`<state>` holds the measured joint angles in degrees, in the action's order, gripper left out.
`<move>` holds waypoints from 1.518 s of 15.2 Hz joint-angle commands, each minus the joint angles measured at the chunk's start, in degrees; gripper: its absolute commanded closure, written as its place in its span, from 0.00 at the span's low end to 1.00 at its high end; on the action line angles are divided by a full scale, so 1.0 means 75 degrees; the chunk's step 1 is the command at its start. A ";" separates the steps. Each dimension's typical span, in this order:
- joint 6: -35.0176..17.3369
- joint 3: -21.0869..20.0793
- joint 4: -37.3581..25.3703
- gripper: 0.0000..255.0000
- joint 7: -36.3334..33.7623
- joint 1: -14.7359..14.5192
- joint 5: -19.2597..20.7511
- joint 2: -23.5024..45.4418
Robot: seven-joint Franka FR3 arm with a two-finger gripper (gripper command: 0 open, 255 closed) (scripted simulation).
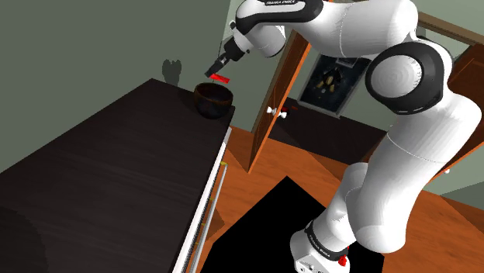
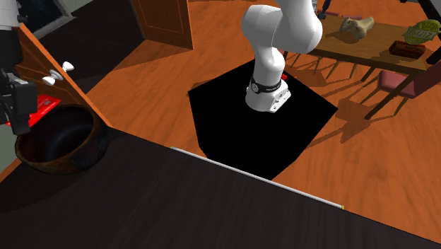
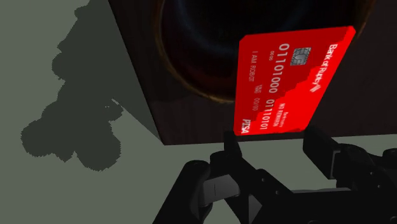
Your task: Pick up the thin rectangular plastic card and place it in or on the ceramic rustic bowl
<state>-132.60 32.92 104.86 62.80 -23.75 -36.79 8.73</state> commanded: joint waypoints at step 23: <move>-0.0829 -0.0230 0.0628 0.00 0.1002 0.0143 -0.0985 0.0518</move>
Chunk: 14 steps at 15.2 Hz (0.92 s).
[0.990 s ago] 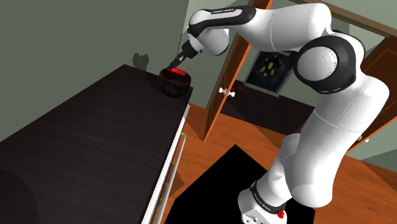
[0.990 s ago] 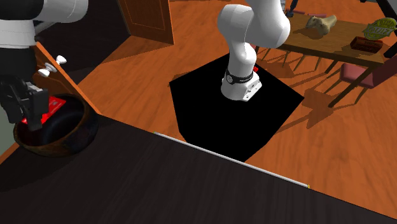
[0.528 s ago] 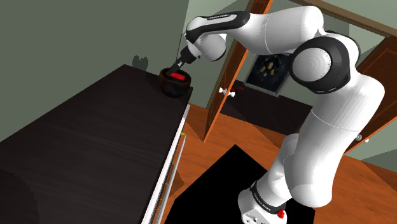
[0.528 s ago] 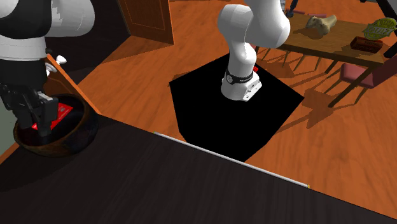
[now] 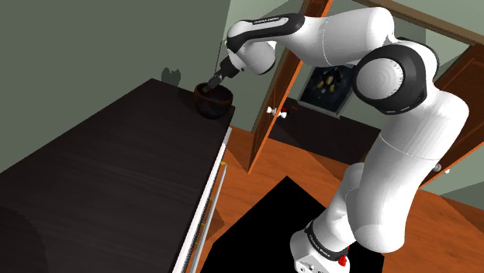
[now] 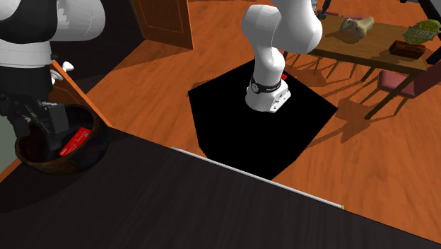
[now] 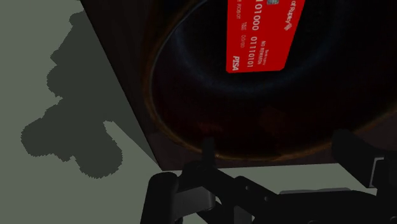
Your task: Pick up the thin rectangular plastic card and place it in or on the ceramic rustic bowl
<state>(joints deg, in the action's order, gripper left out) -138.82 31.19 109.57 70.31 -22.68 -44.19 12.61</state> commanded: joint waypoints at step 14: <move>0.0386 0.0263 0.0238 0.00 -0.0473 -0.0083 0.0831 -0.0864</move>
